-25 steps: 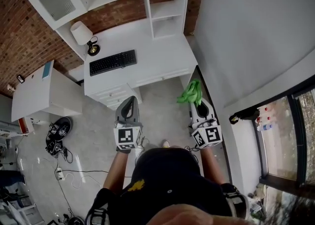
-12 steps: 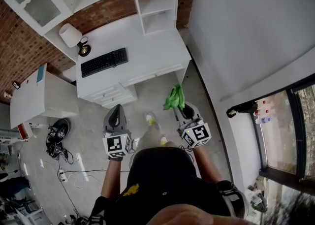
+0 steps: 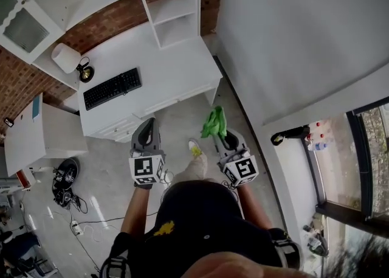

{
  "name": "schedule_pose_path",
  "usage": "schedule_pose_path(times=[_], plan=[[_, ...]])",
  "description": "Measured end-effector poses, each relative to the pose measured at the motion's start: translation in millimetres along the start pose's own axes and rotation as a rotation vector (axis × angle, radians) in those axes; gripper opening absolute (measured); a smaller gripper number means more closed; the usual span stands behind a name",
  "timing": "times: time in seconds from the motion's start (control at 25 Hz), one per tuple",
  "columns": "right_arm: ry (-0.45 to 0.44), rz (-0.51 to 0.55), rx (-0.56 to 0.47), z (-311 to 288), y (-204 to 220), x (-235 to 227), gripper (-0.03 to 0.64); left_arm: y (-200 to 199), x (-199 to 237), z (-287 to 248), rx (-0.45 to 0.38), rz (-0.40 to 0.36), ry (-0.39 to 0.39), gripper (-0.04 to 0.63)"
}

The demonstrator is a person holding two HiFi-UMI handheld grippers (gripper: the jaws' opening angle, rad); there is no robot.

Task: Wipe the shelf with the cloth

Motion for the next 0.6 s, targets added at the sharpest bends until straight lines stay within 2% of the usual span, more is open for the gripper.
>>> schedule_pose_path(times=[0.12,0.2,0.36,0.48,0.6], plan=[[0.022,0.047,0.033,-10.3,-9.9,-22.6,0.064,-24.5,-4.0,-38.0,-0.035,0.009,0.035,0.018],[0.035,0.072,0.016,-20.8,-23.1,-39.3,0.064,-37.0,-3.7,-62.7,-0.042,0.012,0.048,0.018],[0.047,0.072,0.033,-45.6,-44.8,-76.7,0.064,-59.6,-5.9,-107.3,-0.04,0.017,0.068,0.018],[0.002,0.09,0.091,-79.3,-60.1,-93.6,0.064,-68.3,3.1,-137.9,-0.03,0.03,0.058,0.018],[-0.052,0.206,0.094,-117.6,-79.1,-101.0,0.064,-74.1,23.6,-166.4,-0.023,0.06,0.017,0.018]])
Point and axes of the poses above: the fingertips, and each gripper's own axes: z backward along the fingers, x to its left, y out of its underside, the point moved 4 cm from there along z, backward along the fingers, and after that the axes turned 13 degrees about x, right-handed, at the moved point
